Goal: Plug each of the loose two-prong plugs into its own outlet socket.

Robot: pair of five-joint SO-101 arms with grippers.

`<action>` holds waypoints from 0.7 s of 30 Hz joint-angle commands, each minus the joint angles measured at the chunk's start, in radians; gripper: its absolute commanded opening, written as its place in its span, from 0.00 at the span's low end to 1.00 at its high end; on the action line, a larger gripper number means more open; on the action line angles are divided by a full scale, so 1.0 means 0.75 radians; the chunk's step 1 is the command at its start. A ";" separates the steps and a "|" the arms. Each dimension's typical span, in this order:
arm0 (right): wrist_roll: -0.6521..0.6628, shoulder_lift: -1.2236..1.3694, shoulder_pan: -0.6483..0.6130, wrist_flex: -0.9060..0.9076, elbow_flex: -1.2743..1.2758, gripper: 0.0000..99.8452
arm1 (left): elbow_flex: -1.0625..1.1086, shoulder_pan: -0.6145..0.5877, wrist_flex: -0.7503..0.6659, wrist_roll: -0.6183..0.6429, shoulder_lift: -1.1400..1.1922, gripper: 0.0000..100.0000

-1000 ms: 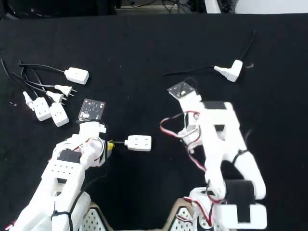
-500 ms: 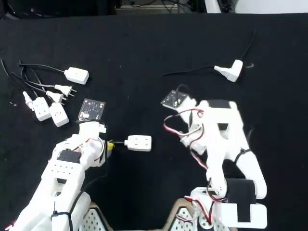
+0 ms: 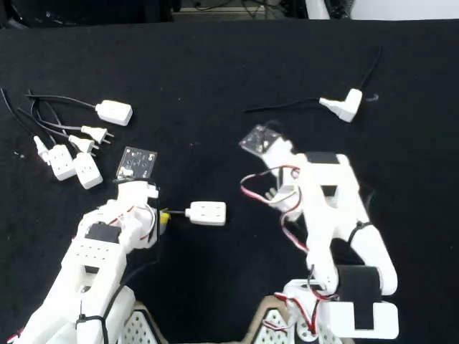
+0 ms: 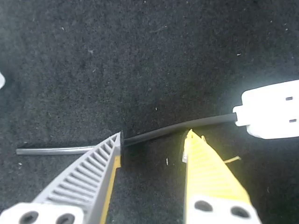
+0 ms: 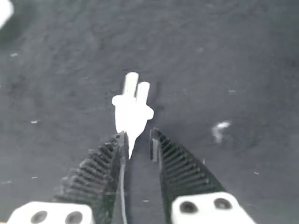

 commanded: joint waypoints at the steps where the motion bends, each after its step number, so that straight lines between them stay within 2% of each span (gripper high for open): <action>1: 0.025 -0.005 0.051 -0.033 -0.005 0.08 | -0.011 -0.009 -0.010 0.000 -0.010 0.22; 10: 0.031 -0.011 0.127 -0.006 -0.060 0.08 | -0.011 -0.009 -0.010 0.000 -0.010 0.22; 17: 0.035 -0.097 0.113 0.272 -0.167 0.08 | -0.011 -0.009 -0.010 0.000 -0.010 0.22; 21: 0.090 -0.222 0.000 0.336 -0.056 0.08 | -0.011 -0.009 -0.010 0.000 -0.010 0.22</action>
